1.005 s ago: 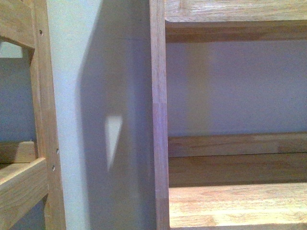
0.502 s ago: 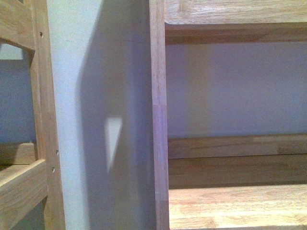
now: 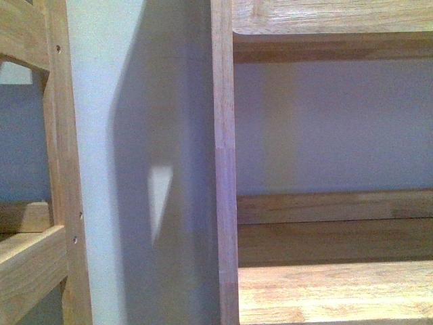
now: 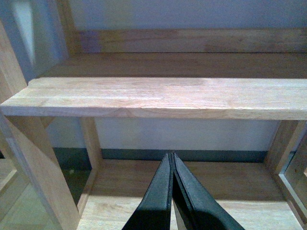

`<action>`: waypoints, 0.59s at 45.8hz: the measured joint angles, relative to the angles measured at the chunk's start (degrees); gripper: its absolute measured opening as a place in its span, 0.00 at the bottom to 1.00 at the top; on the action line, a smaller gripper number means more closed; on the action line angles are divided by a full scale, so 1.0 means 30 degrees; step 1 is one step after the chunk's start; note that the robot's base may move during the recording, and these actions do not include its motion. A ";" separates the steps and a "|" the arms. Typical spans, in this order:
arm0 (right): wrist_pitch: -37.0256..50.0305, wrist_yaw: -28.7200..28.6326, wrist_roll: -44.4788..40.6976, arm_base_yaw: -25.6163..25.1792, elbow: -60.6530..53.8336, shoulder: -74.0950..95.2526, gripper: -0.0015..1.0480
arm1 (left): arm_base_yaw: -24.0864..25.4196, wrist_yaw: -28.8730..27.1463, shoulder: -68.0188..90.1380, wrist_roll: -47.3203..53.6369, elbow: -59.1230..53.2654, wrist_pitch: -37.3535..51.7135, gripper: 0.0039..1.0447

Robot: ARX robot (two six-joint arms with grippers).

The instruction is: Put away toys

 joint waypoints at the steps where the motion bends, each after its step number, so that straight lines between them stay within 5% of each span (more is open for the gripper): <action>1: 0.0000 0.0000 0.0000 0.0000 -0.0029 -0.0029 0.03 | 0.0000 0.0000 0.0000 0.0000 0.0000 0.0000 0.94; 20: 0.0080 0.0000 -0.0007 0.0000 -0.0670 -0.0816 0.03 | 0.0000 0.0000 0.0000 0.0000 0.0000 0.0000 0.94; 27: 0.0080 0.0000 -0.0044 0.0000 -0.0670 -0.0816 0.21 | 0.0000 0.0000 0.0000 0.0000 0.0000 0.0000 0.94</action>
